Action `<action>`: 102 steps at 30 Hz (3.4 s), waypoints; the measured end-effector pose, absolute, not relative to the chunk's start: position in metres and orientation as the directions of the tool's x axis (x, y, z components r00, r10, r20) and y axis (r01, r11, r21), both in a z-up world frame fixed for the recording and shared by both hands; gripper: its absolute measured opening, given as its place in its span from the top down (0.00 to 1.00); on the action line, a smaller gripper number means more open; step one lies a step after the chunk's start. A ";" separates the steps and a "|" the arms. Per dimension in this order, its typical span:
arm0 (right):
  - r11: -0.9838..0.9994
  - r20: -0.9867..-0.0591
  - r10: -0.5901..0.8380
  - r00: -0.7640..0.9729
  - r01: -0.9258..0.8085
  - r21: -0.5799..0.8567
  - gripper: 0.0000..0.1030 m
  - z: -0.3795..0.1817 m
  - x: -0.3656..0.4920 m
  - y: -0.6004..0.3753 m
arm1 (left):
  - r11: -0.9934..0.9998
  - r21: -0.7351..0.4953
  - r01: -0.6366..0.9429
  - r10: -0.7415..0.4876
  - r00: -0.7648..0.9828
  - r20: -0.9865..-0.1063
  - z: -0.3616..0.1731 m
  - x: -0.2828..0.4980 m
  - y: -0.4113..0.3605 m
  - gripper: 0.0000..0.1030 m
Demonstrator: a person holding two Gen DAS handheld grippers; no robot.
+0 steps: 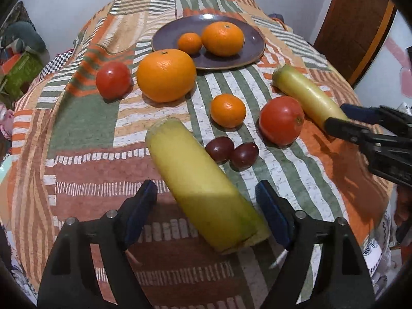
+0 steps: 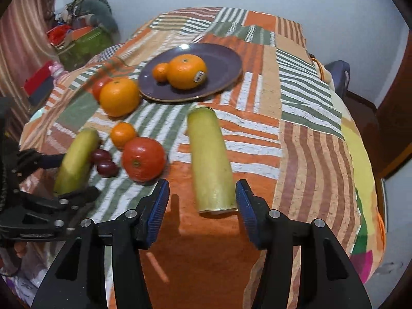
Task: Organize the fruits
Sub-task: 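Grasp the yellow corn cob with the left tool while the right tool lifts the gourd, then carry the gourd and corn cob onto the plate and open both tools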
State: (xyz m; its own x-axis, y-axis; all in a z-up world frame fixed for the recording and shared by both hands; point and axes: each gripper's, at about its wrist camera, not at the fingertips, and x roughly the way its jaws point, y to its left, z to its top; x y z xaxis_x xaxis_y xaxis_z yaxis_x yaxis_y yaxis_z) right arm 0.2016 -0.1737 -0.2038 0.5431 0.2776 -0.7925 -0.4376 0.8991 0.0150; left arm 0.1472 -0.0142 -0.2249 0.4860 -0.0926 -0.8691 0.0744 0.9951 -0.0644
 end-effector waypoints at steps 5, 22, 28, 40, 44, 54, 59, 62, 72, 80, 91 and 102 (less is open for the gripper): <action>0.905 -0.818 0.272 0.508 -0.424 0.038 0.52 -0.220 0.215 -0.171 | 0.992 -0.092 0.083 -0.121 0.490 -0.863 -0.218 0.136 0.007 0.49; 0.885 -0.829 0.324 0.456 -0.455 0.096 0.67 -0.210 0.211 -0.177 | 0.988 -0.118 0.095 -0.149 0.446 -0.883 -0.219 0.164 0.037 0.61; 0.890 -0.838 0.314 0.447 -0.446 0.096 0.66 -0.216 0.233 -0.167 | 0.983 -0.165 0.081 -0.184 0.447 -0.875 -0.225 0.174 0.043 0.61; 0.890 -0.793 0.338 0.506 -0.447 0.093 0.68 -0.197 0.234 -0.163 | 0.986 -0.144 0.085 -0.167 0.532 -0.830 -0.189 0.173 0.049 0.63; 0.891 -0.760 0.346 0.550 -0.446 0.083 0.68 -0.177 0.237 -0.165 | 0.986 -0.137 0.093 -0.165 0.582 -0.797 -0.164 0.177 0.050 0.63; 0.896 -0.691 0.374 0.619 -0.434 0.096 0.68 -0.141 0.260 -0.161 | 0.987 -0.119 0.110 -0.162 0.665 -0.729 -0.117 0.211 0.049 0.63; 0.897 -0.664 0.378 0.646 -0.432 0.091 0.68 -0.129 0.272 -0.156 | 0.988 -0.113 0.103 -0.152 0.685 -0.713 -0.108 0.235 0.049 0.63; 0.897 -0.652 0.383 0.654 -0.431 0.095 0.68 -0.124 0.282 -0.154 | 0.988 -0.118 0.095 -0.151 0.691 -0.707 -0.107 0.252 0.050 0.63; 0.902 -0.643 0.375 0.667 -0.422 0.088 0.68 -0.126 0.320 -0.145 | 0.991 -0.097 0.087 -0.130 0.670 -0.730 -0.123 0.309 0.051 0.63; 0.903 -0.674 0.367 0.641 -0.420 0.093 0.68 -0.143 0.351 -0.132 | 0.994 -0.074 0.083 -0.110 0.615 -0.780 -0.158 0.351 0.053 0.63; 0.905 -0.723 0.339 0.602 -0.418 0.076 0.68 -0.167 0.384 -0.120 | 0.991 -0.079 0.109 -0.127 0.569 -0.813 -0.184 0.388 0.044 0.63; 0.908 -0.759 0.326 0.564 -0.410 0.085 0.68 -0.186 0.393 -0.122 | 0.991 -0.099 0.094 -0.134 0.506 -0.852 -0.201 0.409 0.042 0.63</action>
